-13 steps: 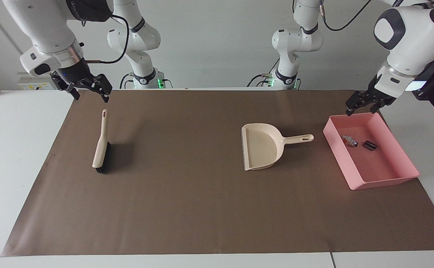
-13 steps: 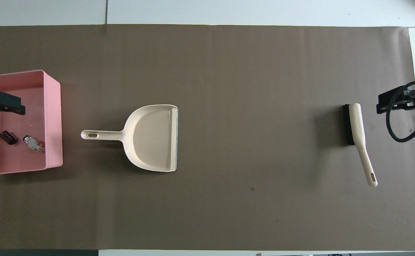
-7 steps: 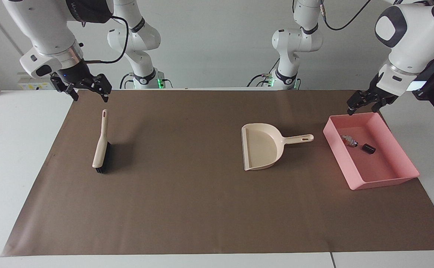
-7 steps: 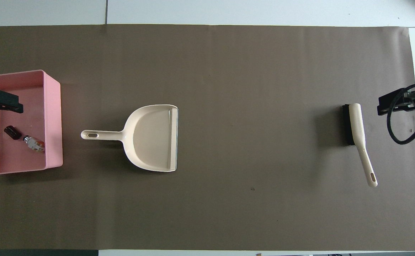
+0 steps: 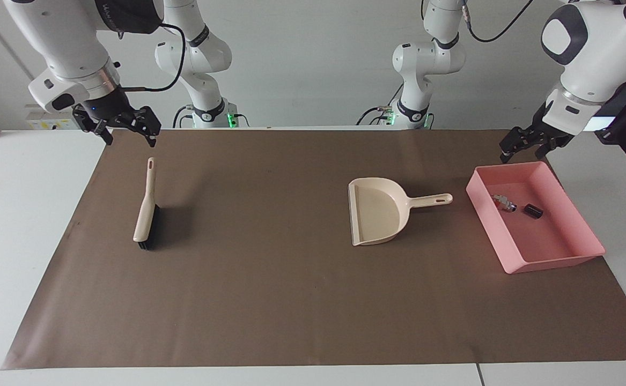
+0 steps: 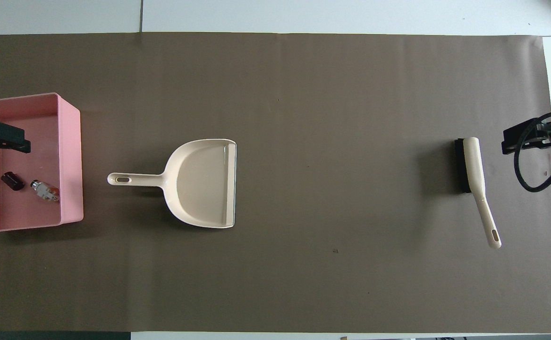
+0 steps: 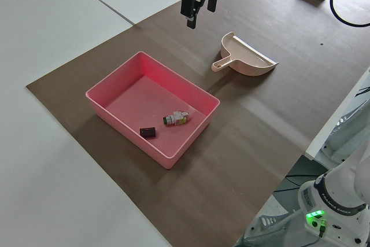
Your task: Clean e-waste and dump in bin
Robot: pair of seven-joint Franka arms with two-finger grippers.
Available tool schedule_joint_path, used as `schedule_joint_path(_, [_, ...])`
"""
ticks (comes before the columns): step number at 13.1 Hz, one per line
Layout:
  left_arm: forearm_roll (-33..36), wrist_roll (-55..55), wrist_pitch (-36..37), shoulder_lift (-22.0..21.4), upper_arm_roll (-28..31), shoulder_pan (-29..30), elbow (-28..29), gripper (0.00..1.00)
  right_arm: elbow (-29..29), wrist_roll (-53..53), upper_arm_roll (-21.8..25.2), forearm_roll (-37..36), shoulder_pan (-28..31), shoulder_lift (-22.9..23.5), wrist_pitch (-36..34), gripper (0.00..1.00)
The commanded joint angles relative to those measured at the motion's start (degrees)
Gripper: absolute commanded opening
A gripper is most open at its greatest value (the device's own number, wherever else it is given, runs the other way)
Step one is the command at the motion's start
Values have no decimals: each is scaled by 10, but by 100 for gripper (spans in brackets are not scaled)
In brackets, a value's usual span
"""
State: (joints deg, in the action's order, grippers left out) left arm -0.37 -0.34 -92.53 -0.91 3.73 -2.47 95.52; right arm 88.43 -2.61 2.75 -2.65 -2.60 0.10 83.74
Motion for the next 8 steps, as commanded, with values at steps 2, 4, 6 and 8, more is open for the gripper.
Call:
schedule_joint_path(2, [-5, 0, 15, -7, -15, 24, -4, 98, 1, 12, -3, -1, 6, -2, -5, 100])
schedule_joint_path(4, [-5, 14, 15, -7, -16, 26, -4, 98, 1, 12, -3, -1, 6, -2, -5, 100])
schedule_joint_path(6, [-5, 25, 24, -7, -16, 24, -4, 98, 1, 12, -3, -1, 7, -2, -6, 100])
schedule_joint_path(8, [-5, 25, 22, -7, -16, 21, -4, 98, 2, 12, -3, -1, 7, -2, -6, 100])
